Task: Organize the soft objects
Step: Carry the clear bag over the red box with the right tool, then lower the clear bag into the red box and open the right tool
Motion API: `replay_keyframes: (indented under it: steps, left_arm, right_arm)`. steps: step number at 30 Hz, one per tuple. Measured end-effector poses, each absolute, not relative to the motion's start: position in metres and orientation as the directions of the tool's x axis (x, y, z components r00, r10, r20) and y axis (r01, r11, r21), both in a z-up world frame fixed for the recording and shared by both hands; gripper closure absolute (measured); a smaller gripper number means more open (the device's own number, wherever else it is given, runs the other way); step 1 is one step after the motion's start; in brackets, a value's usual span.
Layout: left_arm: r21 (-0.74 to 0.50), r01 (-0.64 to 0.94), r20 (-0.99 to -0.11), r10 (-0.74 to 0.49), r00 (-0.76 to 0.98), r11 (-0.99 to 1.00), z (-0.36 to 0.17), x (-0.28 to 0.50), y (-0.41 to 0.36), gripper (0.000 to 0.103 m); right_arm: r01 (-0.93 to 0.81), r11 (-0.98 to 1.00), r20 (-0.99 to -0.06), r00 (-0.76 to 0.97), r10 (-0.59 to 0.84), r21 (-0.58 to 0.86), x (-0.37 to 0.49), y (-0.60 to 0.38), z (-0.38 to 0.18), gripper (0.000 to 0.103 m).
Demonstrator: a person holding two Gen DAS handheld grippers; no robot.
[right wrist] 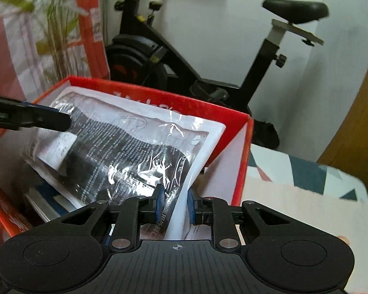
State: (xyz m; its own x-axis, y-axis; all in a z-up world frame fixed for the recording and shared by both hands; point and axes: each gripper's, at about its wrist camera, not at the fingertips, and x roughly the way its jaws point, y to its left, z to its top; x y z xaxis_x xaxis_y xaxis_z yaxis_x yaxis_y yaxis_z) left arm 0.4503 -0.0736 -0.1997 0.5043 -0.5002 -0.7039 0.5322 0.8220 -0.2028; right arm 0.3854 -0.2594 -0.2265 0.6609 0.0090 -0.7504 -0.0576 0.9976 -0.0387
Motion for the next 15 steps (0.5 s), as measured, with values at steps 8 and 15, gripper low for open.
replay_keyframes:
  steps: [8,15]
  left_arm:
    - [-0.160,0.530,-0.803,-0.422,0.421,0.833,-0.223,0.470,-0.087,0.067]
    - [-0.131,0.542,-0.818,-0.400,0.414,0.830,-0.227,0.471,-0.094,0.067]
  right_arm:
    - [-0.070,0.995,-0.755,0.656,-0.005,-0.067,0.386,-0.260,-0.226,0.085]
    - [-0.125,0.991,-0.718,0.694,0.057,-0.042,0.383,-0.265,-0.198,0.096]
